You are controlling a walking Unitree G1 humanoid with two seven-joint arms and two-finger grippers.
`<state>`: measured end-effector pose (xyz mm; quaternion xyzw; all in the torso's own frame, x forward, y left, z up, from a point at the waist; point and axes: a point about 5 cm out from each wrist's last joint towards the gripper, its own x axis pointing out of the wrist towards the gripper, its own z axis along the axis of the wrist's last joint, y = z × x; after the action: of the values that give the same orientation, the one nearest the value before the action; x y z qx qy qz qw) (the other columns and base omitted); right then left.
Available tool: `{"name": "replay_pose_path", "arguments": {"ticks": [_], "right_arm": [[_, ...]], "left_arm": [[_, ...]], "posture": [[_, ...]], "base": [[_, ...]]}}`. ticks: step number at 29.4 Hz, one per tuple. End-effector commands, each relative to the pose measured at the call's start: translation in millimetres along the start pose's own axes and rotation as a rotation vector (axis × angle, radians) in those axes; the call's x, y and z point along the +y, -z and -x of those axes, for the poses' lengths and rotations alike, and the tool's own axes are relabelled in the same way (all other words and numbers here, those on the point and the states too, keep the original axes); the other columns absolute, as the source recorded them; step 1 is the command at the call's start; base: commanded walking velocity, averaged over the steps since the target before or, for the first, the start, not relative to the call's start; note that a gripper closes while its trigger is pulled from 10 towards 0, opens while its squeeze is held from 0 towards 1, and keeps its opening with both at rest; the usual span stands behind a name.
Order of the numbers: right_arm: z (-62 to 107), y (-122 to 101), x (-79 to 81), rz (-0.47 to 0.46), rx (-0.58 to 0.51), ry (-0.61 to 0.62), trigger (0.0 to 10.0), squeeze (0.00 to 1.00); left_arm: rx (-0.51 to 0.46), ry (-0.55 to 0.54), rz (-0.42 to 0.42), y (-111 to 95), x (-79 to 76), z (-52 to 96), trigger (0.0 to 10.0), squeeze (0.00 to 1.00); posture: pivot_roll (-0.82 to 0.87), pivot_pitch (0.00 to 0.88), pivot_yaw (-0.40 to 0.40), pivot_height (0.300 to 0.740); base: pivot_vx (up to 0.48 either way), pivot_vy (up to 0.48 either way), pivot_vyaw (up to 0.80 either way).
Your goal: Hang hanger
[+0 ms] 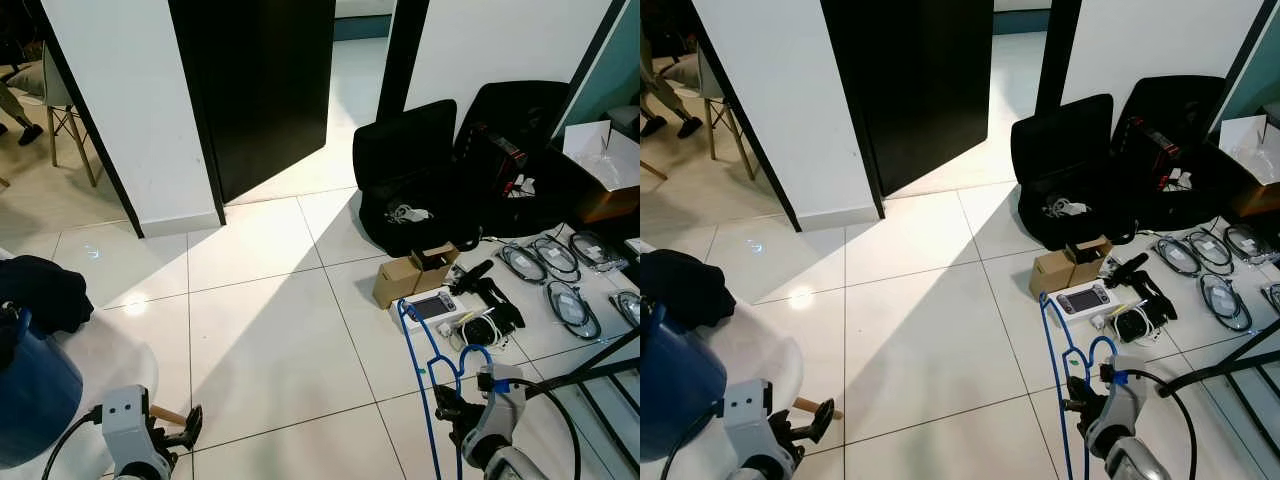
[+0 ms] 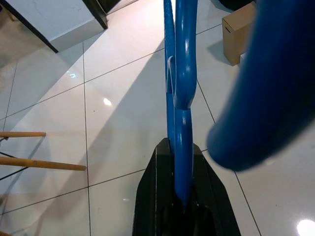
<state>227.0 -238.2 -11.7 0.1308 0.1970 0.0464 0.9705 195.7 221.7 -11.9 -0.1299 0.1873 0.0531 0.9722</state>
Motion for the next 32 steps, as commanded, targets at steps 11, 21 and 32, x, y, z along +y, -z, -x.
{"name": "replay_pose_path", "arguments": {"ticks": [11, 21, 32], "right_arm": [[2.1, 4.3, -0.4, 0.000, 0.008, -0.005, 10.0, 0.00], [1.9, 3.9, 1.0, -0.003, 0.004, -0.005, 10.0, 0.00], [2.2, 3.1, -0.6, -0.007, 0.005, -0.004, 10.0, 0.00]], "left_arm": [[0.003, -0.025, 0.015, 3.5, 8.2, 5.4, 10.0, 0.00], [0.007, -0.019, 0.011, 3.2, 9.2, 4.9, 10.0, 0.00], [0.008, -0.021, 0.014, 4.3, 9.5, 4.7, 10.0, 0.00]], "posture": [[-0.04, 0.099, -0.011, 0.740], [-0.04, 0.109, -0.006, 0.740], [-0.05, 0.125, -0.009, 0.740]], "base": [[0.000, 0.000, 0.00], [0.000, 0.000, 0.00], [0.000, 0.000, 0.00]]}}
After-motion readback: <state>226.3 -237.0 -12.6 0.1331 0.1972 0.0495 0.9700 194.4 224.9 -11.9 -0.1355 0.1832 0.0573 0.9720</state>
